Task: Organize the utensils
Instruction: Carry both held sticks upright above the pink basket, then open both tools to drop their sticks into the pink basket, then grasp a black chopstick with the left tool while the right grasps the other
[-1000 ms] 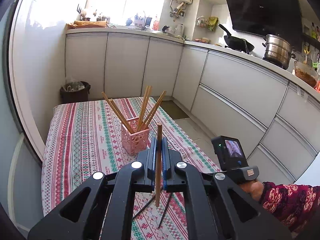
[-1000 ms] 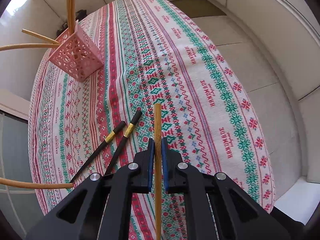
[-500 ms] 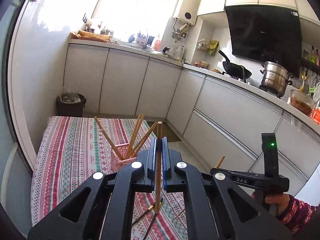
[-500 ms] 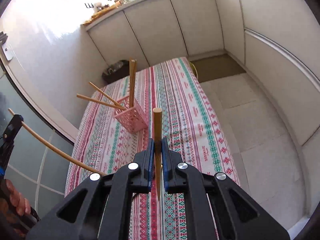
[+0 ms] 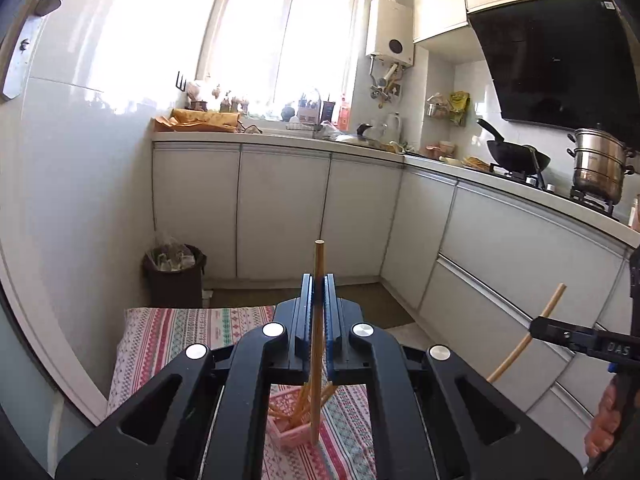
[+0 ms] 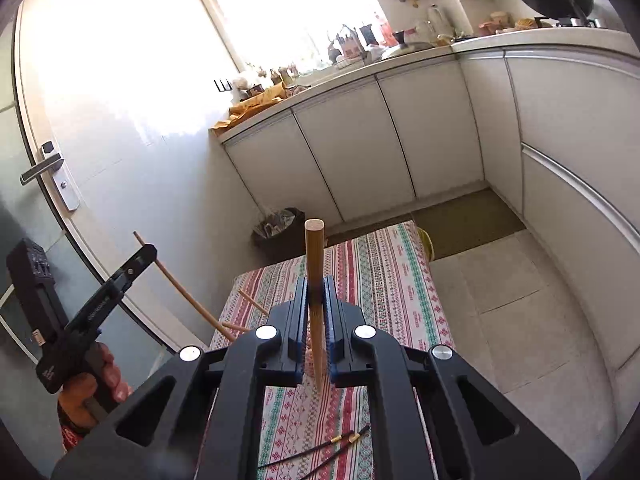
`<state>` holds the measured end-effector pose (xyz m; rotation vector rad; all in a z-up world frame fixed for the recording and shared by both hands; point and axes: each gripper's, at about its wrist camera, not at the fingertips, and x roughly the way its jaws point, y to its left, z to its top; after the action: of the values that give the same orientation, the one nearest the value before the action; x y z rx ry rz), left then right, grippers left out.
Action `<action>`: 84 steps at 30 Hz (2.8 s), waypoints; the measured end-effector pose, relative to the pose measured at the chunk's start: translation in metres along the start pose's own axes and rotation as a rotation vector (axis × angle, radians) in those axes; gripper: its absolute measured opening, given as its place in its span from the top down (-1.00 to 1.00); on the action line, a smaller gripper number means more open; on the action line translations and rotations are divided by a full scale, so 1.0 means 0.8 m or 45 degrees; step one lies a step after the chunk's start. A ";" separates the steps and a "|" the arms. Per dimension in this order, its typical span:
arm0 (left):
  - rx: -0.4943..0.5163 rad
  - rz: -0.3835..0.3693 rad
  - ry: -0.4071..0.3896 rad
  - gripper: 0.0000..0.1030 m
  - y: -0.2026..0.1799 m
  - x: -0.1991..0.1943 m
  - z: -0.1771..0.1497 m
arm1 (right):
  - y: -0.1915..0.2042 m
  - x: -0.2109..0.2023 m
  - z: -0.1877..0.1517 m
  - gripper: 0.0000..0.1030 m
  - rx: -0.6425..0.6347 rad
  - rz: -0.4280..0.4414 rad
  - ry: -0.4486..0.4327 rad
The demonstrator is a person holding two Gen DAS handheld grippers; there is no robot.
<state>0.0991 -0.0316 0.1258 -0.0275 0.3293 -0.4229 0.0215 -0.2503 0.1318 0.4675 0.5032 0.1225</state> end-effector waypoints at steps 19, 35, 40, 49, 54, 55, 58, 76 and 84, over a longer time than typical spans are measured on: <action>-0.347 0.129 -0.166 0.03 0.089 -0.059 -0.039 | 0.044 0.081 -0.002 0.85 -0.034 0.097 -0.052; -0.351 0.193 -0.201 -0.09 0.136 -0.105 -0.028 | 0.087 0.182 -0.051 -0.19 -0.215 -0.019 -0.155; -0.338 0.166 -0.146 -0.17 0.124 -0.093 -0.032 | 0.091 0.147 -0.039 -0.21 -0.238 -0.058 -0.183; -0.276 0.161 -0.048 -0.71 0.093 -0.068 -0.048 | 0.078 0.092 -0.061 -0.76 -0.237 -0.112 -0.206; -0.203 0.147 0.043 -0.86 0.074 -0.049 -0.060 | 0.067 0.074 -0.076 -0.87 -0.242 -0.150 -0.197; -0.180 0.141 0.060 -0.86 0.069 -0.047 -0.063 | 0.064 0.072 -0.079 -0.87 -0.245 -0.153 -0.185; -0.111 0.119 0.124 -0.86 0.053 -0.039 -0.073 | 0.053 0.064 -0.090 -0.87 -0.233 -0.180 -0.159; 0.707 -0.184 1.203 0.11 -0.057 0.127 -0.325 | -0.164 0.062 -0.243 -0.87 0.395 -0.394 0.405; 0.780 -0.259 1.347 0.15 -0.065 0.161 -0.356 | -0.174 0.064 -0.240 -0.87 0.427 -0.374 0.439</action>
<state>0.0985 -0.1199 -0.1784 0.7915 1.2287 -0.7061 -0.0281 -0.2852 -0.1028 0.6993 0.9326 -0.1702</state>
